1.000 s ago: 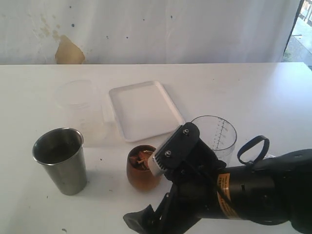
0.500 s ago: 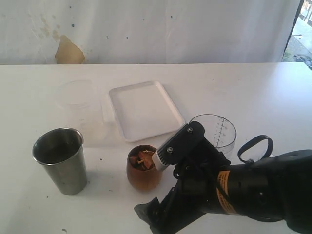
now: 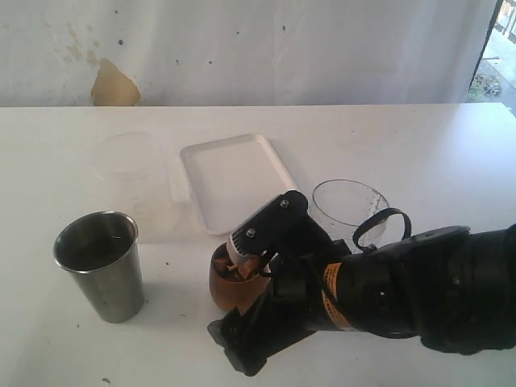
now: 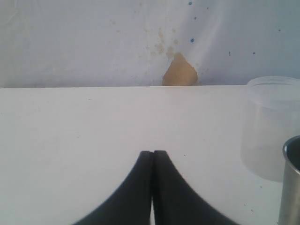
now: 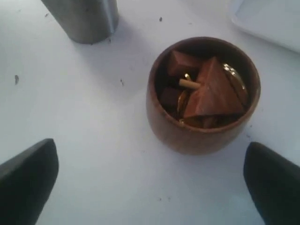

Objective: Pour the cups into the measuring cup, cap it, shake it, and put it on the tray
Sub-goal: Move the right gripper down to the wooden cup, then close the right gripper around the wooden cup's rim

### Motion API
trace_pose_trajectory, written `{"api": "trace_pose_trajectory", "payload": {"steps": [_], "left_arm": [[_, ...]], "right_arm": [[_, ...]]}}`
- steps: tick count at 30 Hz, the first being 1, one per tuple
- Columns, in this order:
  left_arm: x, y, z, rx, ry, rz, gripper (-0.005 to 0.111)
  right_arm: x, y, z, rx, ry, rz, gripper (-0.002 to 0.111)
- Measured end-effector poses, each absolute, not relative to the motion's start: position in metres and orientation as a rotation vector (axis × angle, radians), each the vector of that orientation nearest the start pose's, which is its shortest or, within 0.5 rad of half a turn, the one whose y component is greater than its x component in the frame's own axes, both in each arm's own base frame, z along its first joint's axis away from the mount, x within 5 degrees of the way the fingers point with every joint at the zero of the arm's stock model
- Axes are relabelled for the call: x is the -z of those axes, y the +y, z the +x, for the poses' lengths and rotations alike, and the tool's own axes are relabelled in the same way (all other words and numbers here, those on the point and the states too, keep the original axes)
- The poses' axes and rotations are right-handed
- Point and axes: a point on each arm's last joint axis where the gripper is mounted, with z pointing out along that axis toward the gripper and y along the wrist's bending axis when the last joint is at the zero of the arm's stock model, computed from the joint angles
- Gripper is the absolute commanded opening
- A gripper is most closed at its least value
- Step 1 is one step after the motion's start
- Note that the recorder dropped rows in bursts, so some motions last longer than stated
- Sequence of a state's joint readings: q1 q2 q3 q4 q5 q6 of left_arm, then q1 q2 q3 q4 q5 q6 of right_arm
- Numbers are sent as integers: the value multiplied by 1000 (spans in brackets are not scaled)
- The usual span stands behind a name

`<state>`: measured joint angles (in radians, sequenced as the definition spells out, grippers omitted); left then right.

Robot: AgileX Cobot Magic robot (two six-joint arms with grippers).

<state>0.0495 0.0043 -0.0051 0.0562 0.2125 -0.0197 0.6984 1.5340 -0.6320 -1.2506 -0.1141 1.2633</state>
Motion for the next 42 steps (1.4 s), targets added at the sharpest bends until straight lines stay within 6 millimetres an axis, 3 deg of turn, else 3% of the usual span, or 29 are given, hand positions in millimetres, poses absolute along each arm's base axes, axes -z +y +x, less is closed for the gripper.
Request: {"api": "trace_pose_trajectory", "payload": {"steps": [8, 24, 42], "left_arm": [[-195, 4, 56, -73, 1695, -21, 0], [-195, 4, 56, -73, 1695, -21, 0], [-195, 4, 56, -73, 1695, -21, 0]], "right_arm": [[-162, 195, 208, -540, 2268, -890, 105], [-162, 192, 215, -430, 2285, -859, 105], [-166, 194, 217, -464, 2290, -806, 105]]}}
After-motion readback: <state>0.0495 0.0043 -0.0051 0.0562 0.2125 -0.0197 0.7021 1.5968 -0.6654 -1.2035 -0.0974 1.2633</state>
